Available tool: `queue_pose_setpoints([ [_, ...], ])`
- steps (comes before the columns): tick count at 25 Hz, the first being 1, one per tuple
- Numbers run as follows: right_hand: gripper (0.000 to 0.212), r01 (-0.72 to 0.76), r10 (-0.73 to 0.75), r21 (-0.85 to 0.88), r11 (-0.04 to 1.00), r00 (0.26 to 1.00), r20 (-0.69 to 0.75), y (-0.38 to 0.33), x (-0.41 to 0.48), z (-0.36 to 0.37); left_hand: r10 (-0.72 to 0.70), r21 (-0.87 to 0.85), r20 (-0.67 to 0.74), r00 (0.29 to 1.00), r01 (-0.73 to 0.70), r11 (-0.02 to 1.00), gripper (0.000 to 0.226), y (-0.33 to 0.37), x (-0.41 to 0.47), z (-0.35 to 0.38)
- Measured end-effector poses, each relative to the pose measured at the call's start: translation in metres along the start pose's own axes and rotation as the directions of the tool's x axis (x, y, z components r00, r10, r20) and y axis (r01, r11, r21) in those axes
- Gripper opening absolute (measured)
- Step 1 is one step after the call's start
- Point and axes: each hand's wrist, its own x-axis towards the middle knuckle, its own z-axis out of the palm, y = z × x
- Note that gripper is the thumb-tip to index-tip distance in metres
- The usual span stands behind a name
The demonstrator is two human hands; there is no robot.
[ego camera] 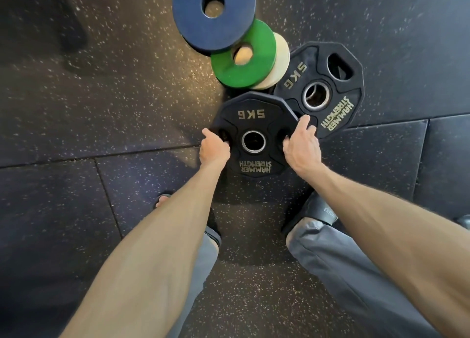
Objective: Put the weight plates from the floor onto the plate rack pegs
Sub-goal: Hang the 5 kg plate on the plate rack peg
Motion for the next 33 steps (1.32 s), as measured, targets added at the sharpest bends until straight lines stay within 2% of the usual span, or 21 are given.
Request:
queue_pose_setpoints([
  [6, 0.035, 0.048, -0.048, 0.097, 0.994, 0.999, -0.002, 0.005, -0.001, -0.001, 0.046, 0.068, -0.074, 0.996, -0.041, 0.997, 0.04, -0.002, 0.005, -0.001],
  [10, 0.038, 0.114, -0.11, 0.122, 0.986, 0.993, -0.036, 0.004, -0.033, -0.024, 0.05, 0.096, -0.097, 0.994, -0.041, 0.995, 0.042, -0.003, -0.033, -0.028],
  [13, 0.04, 0.164, -0.155, 0.161, 0.973, 0.986, -0.067, -0.011, -0.076, -0.085, 0.067, 0.083, -0.126, 0.99, -0.056, 0.995, 0.043, 0.012, -0.097, -0.079],
  [15, 0.045, 0.215, -0.195, 0.187, 0.958, 0.973, -0.122, -0.029, -0.111, -0.149, 0.108, 0.054, -0.163, 0.981, -0.1, 0.993, 0.043, 0.032, -0.154, -0.132],
  [18, 0.037, 0.278, -0.226, 0.214, 0.936, 0.945, -0.237, -0.061, -0.16, -0.254, 0.187, 0.022, -0.258, 0.948, -0.188, 0.982, 0.043, 0.071, -0.238, -0.213],
  [22, 0.036, 0.367, -0.239, 0.286, 0.885, 0.886, -0.397, -0.1, -0.241, -0.413, 0.322, 0.019, -0.395, 0.861, -0.343, 0.939, 0.042, 0.132, -0.377, -0.333],
  [26, 0.028, 0.499, -0.308, 0.277, 0.821, 0.796, -0.521, -0.122, -0.317, -0.566, 0.452, -0.019, -0.465, 0.761, -0.519, 0.854, 0.04, 0.183, -0.509, -0.432],
  [30, 0.032, 0.677, -0.394, 0.209, 0.706, 0.62, -0.678, -0.143, -0.376, -0.697, 0.508, -0.051, -0.59, 0.628, -0.656, 0.753, 0.044, 0.229, -0.617, -0.508],
  [33, 0.033, 0.746, -0.388, 0.181, 0.641, 0.519, -0.762, -0.164, -0.398, -0.772, 0.518, -0.033, -0.687, 0.51, -0.734, 0.678, 0.048, 0.262, -0.668, -0.559],
])
